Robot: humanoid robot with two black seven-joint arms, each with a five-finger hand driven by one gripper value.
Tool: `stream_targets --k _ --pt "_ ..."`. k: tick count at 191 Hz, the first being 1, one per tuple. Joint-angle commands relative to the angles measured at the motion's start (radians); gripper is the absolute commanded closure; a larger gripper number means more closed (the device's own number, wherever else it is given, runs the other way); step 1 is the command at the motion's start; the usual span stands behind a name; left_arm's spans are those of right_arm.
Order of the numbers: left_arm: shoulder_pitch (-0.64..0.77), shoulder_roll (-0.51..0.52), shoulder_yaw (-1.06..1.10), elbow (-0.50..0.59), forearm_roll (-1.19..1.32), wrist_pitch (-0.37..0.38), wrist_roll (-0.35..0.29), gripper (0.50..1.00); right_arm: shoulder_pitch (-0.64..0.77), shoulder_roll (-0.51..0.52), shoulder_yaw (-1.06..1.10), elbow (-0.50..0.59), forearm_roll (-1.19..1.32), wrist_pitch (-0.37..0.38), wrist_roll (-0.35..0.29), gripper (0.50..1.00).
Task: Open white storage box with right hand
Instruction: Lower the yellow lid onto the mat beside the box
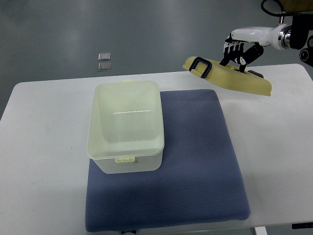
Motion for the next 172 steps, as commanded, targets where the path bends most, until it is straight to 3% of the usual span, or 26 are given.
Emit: stream_targets --k 1,142,172 --pt "0.0 0.0 0.001 0.002 0.002 0.001 0.0 0.5 -0.036 0.01 -0.005 0.0 -0.001 -0.005 -0.01 1.0" --pt "0.0 0.0 0.001 0.003 0.0 0.001 -0.001 0.5 -0.166 0.131 0.009 0.003 0.023 -0.011 -0.018 1.0" --pt "0.0 0.0 0.003 0.0 0.0 0.001 -0.001 0.5 -0.171 0.142 0.007 0.003 0.089 -0.007 -0.046 1.0"
